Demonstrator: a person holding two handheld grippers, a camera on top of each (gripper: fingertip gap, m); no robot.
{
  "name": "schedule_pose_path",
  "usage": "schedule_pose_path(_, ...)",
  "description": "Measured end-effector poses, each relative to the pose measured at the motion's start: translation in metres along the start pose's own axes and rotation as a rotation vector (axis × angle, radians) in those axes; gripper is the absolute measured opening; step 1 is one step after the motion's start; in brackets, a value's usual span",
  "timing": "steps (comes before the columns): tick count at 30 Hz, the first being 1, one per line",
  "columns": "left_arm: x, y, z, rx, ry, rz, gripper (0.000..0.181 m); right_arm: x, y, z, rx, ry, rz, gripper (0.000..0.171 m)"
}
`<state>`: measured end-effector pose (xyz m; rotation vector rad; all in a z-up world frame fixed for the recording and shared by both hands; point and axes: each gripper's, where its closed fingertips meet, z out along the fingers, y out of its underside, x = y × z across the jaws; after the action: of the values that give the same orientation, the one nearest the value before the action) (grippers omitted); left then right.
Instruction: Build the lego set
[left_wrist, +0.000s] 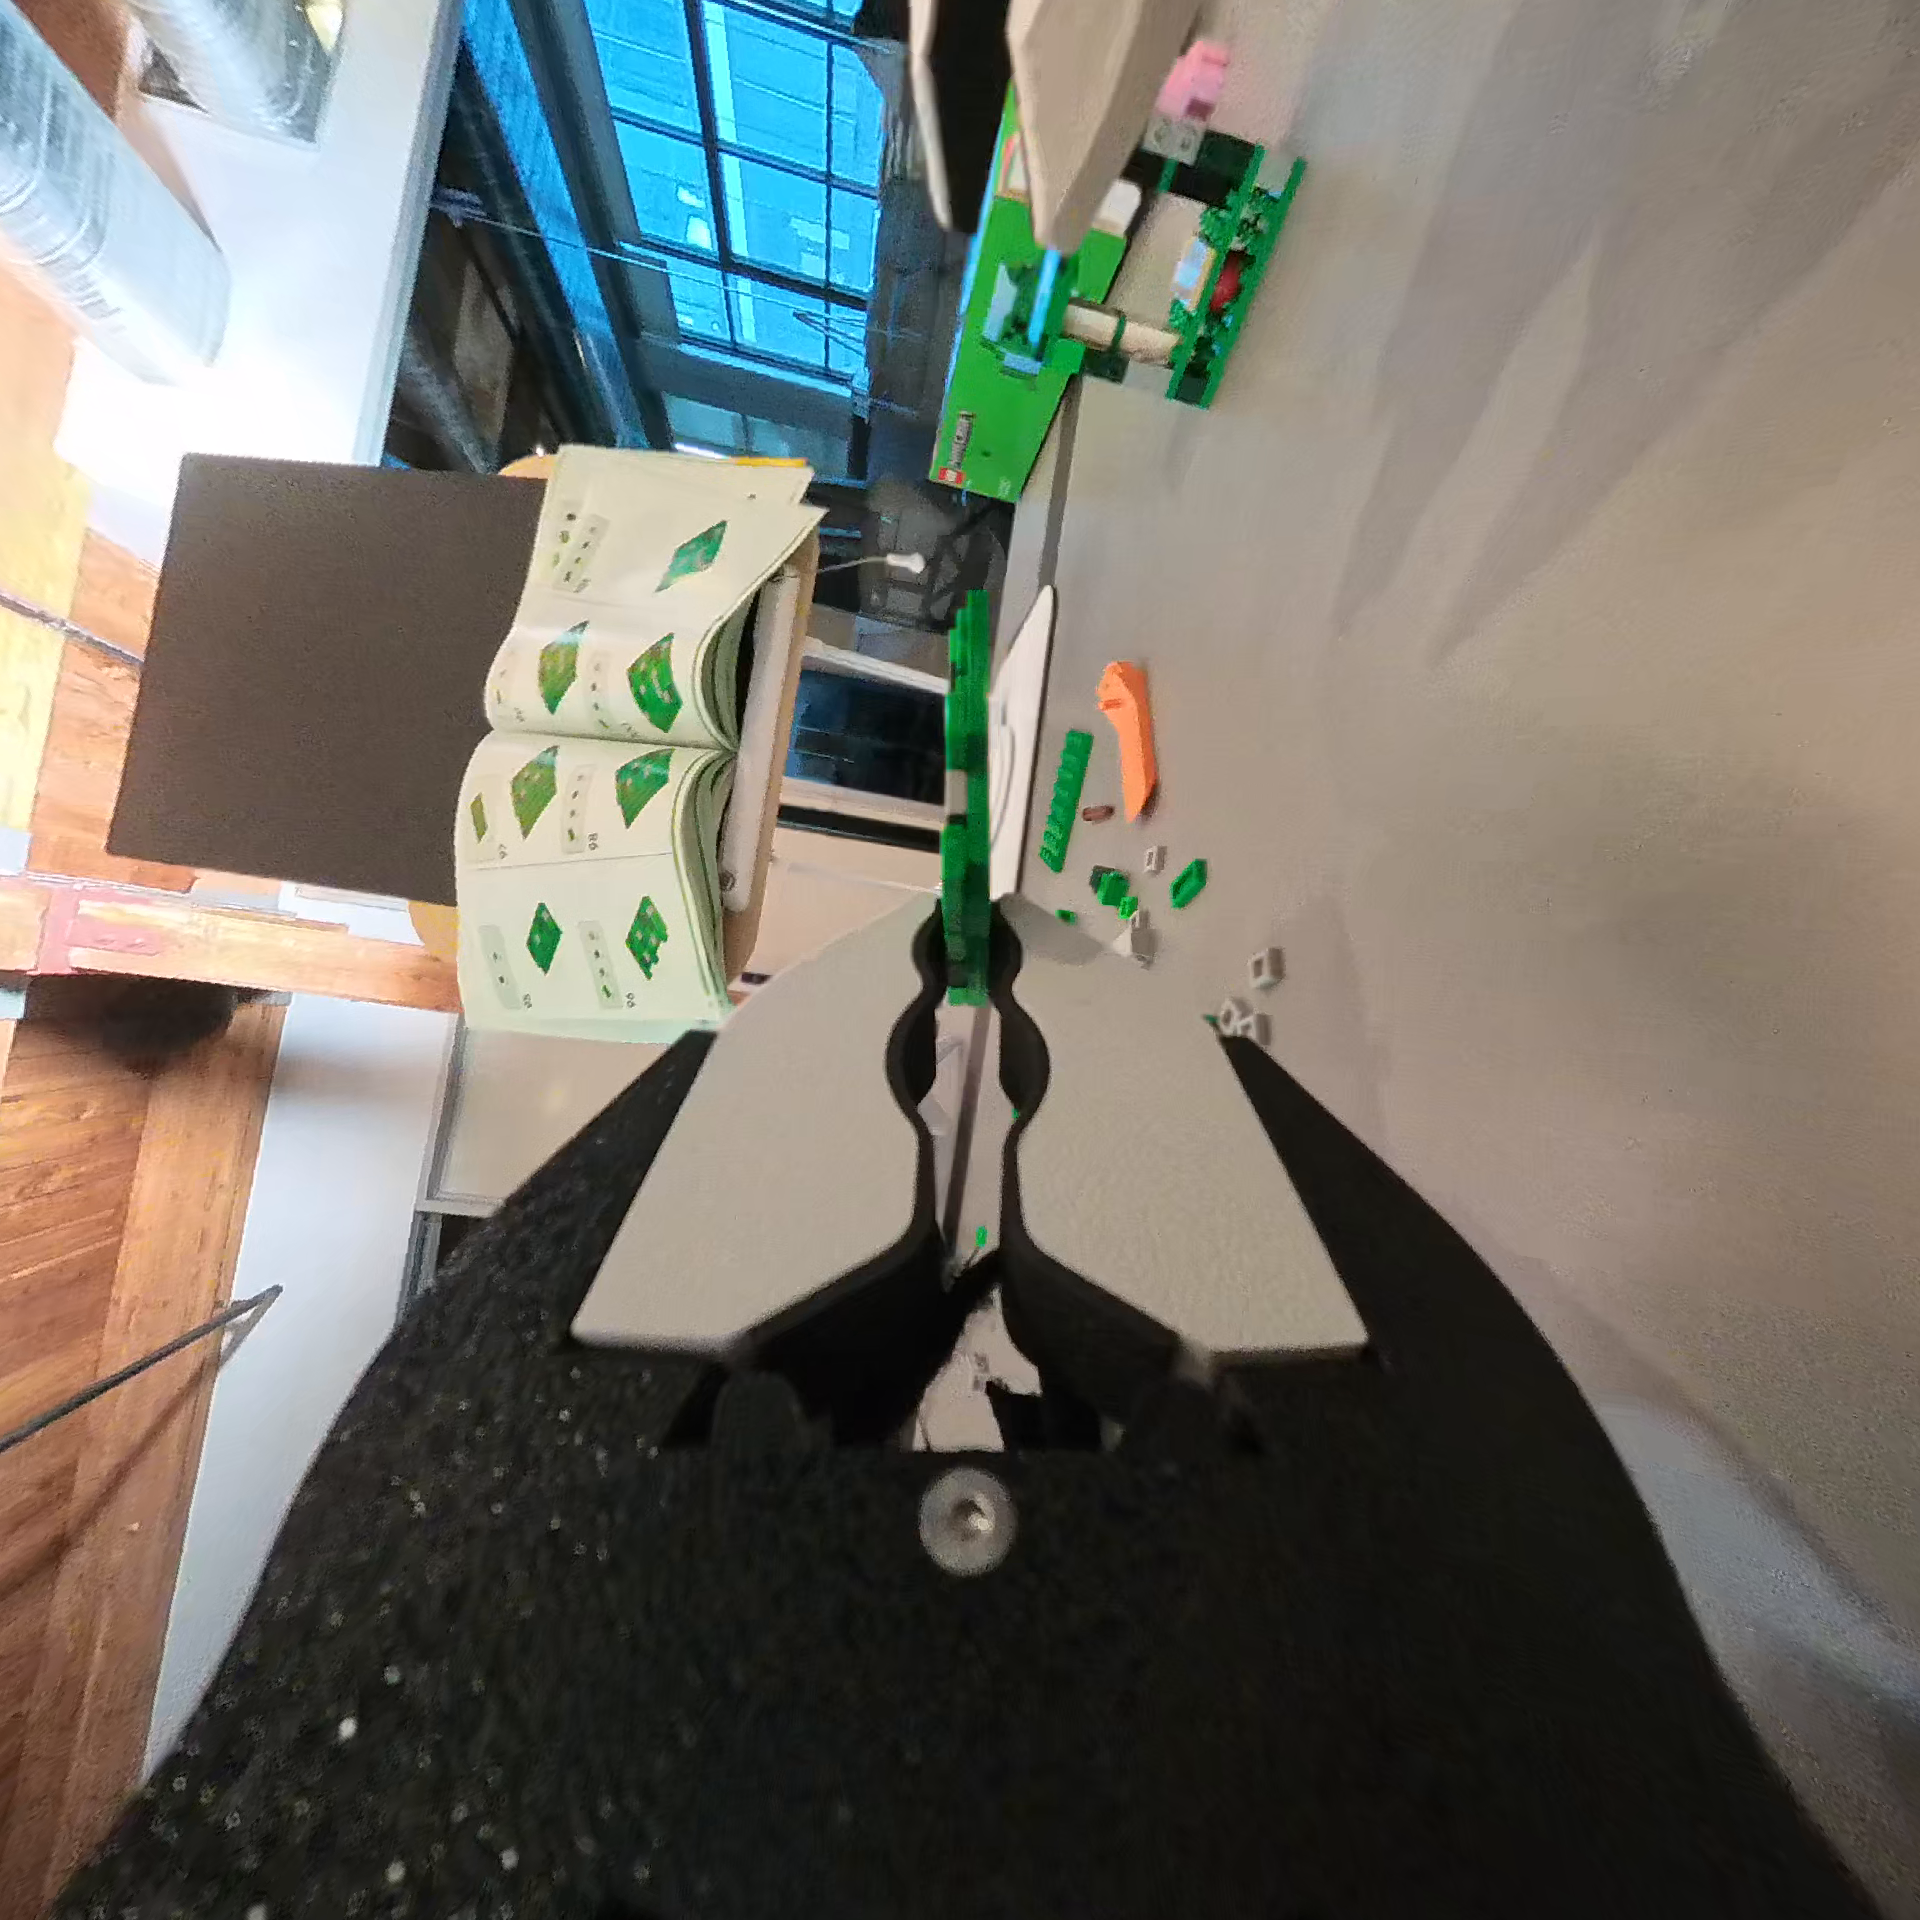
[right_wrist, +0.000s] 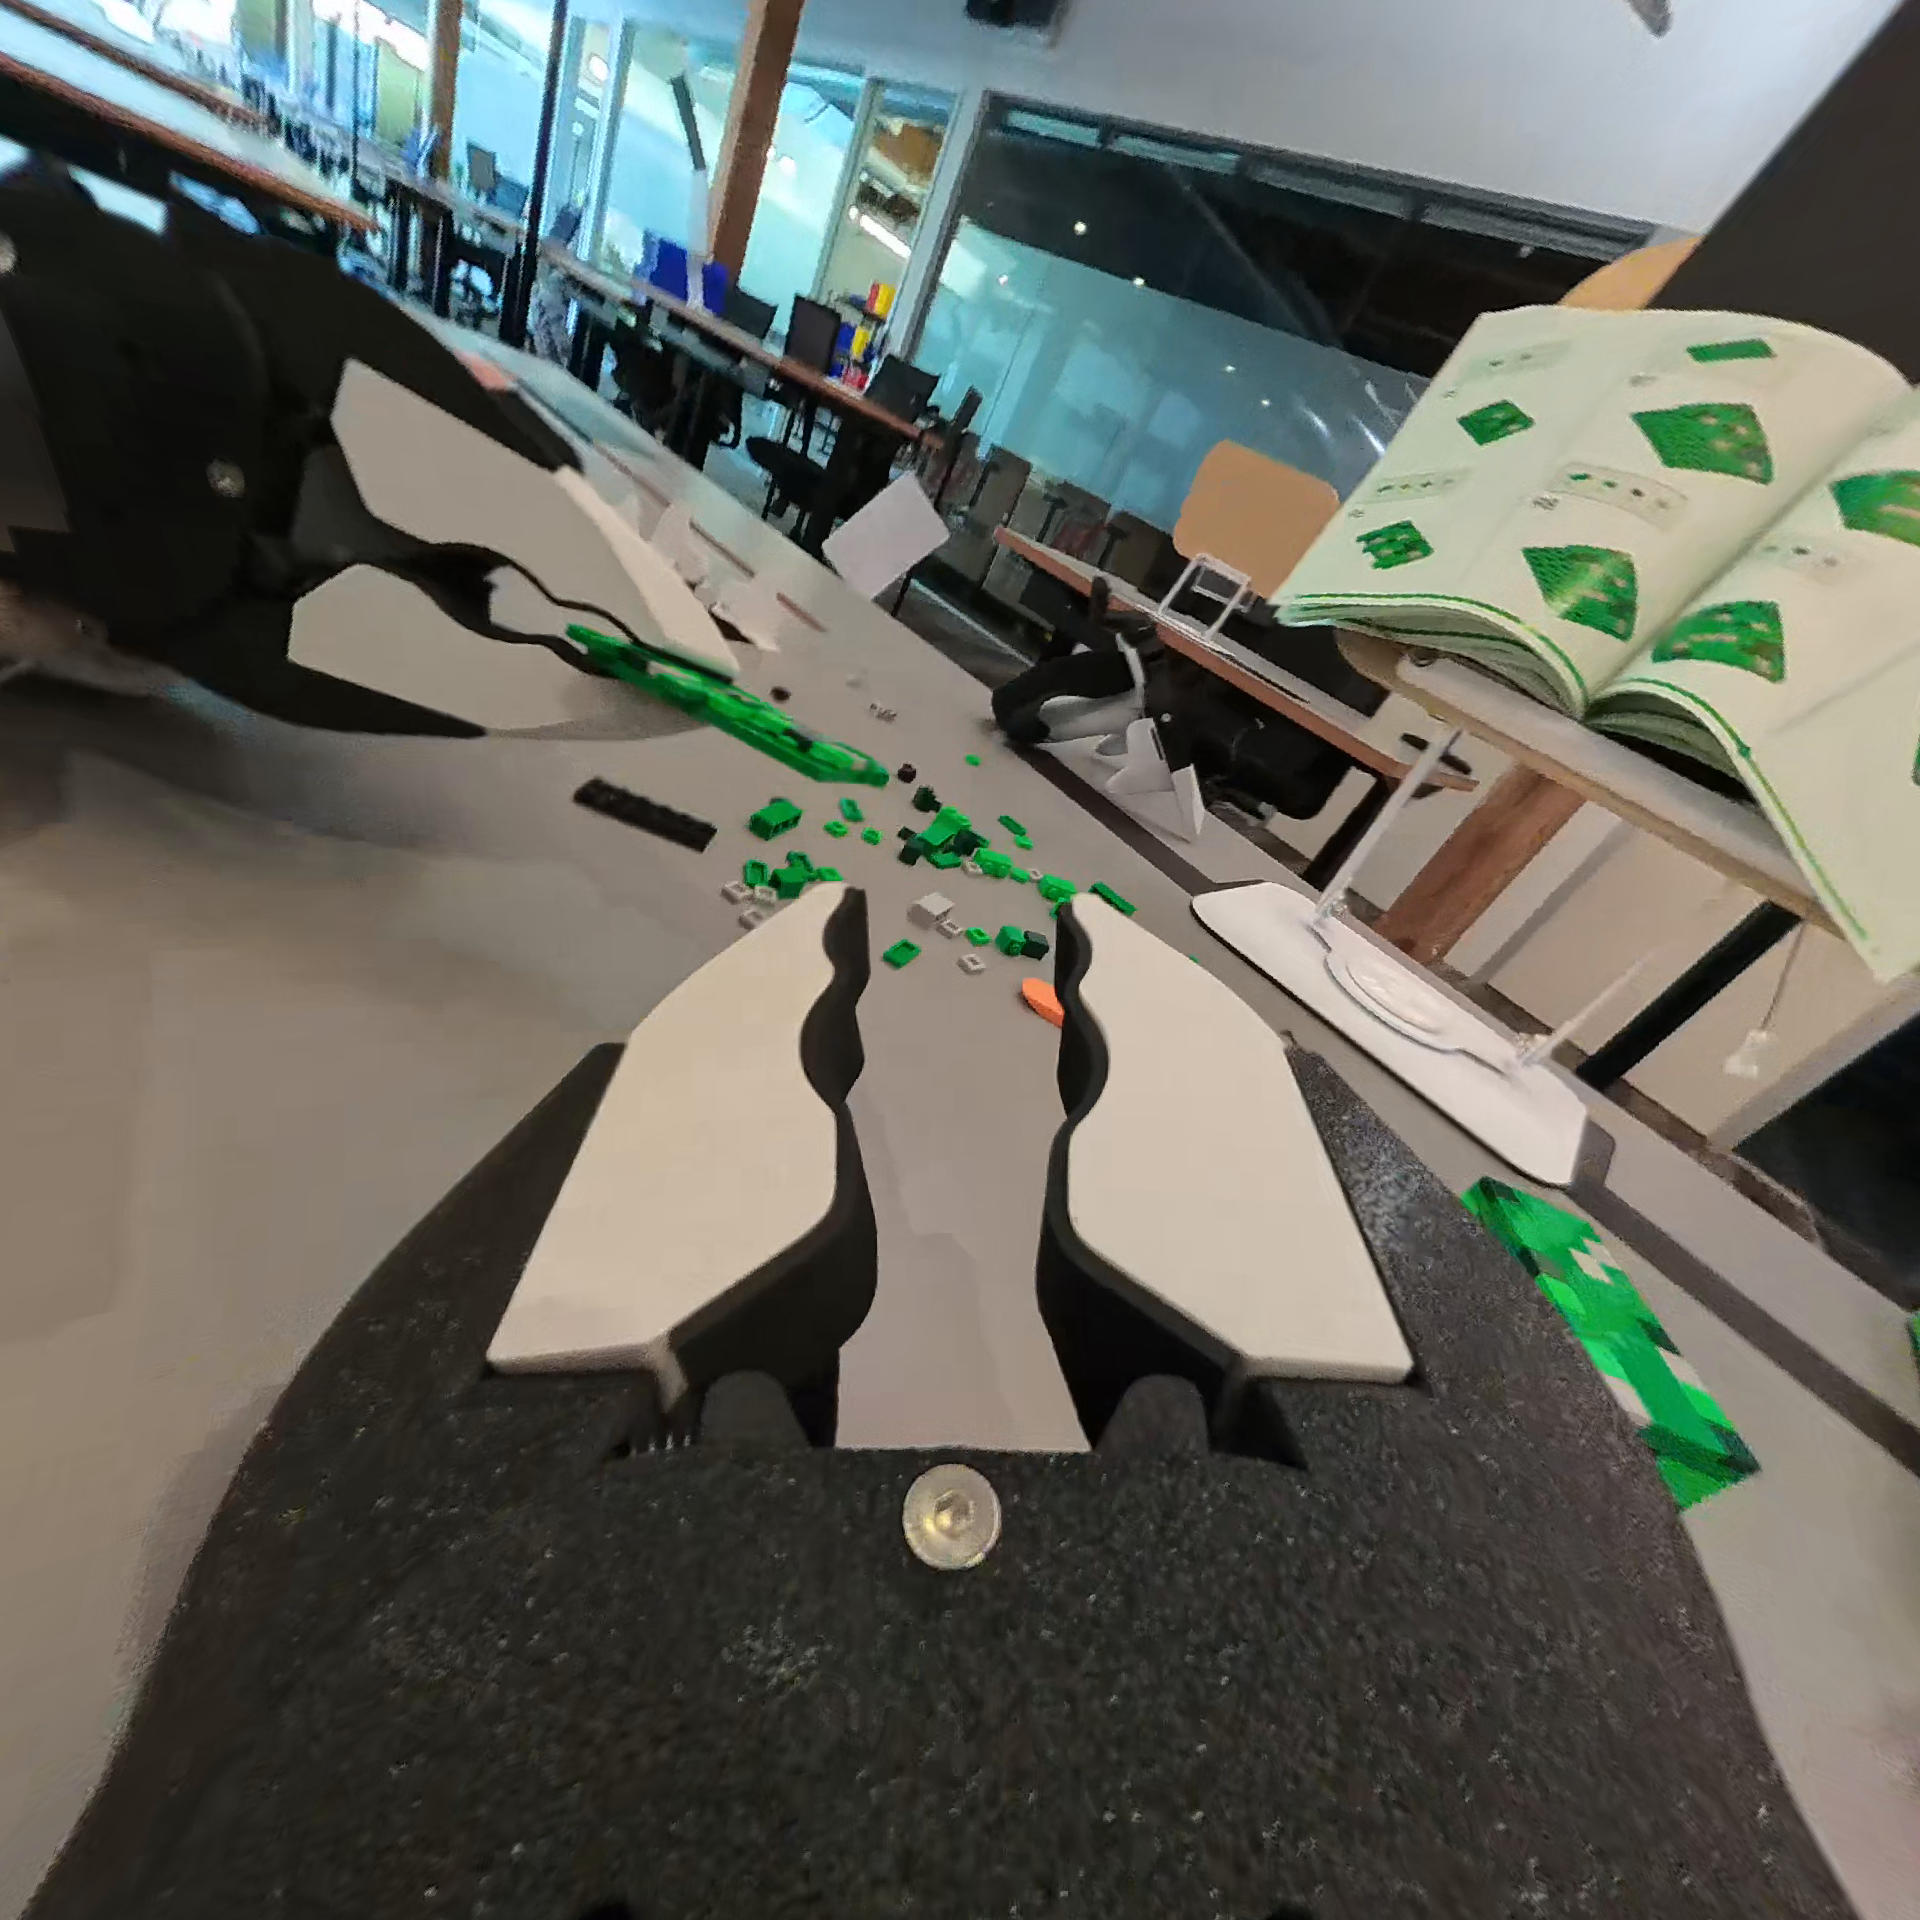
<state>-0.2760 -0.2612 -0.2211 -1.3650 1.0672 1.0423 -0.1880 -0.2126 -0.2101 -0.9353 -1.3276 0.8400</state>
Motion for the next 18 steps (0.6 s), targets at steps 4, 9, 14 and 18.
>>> schedule_pose_path(4,0.006,-0.005,-0.002,0.066,0.018,0.046,0.006,0.009,-0.002,-0.003,0.027,0.026,0.065,0.032)
schedule_pose_path(9,0.032,-0.026,-0.005,0.193,0.129,0.088,0.006,0.012,-0.004,-0.004,0.045,0.025,0.090,0.029)
schedule_pose_path(14,0.028,-0.024,-0.004,0.183,0.110,0.090,0.006,0.012,-0.006,-0.005,0.057,0.018,0.106,0.027)
schedule_pose_path(18,0.018,-0.021,-0.005,0.168,0.057,0.090,0.006,0.013,-0.007,-0.005,0.063,0.018,0.110,0.025)
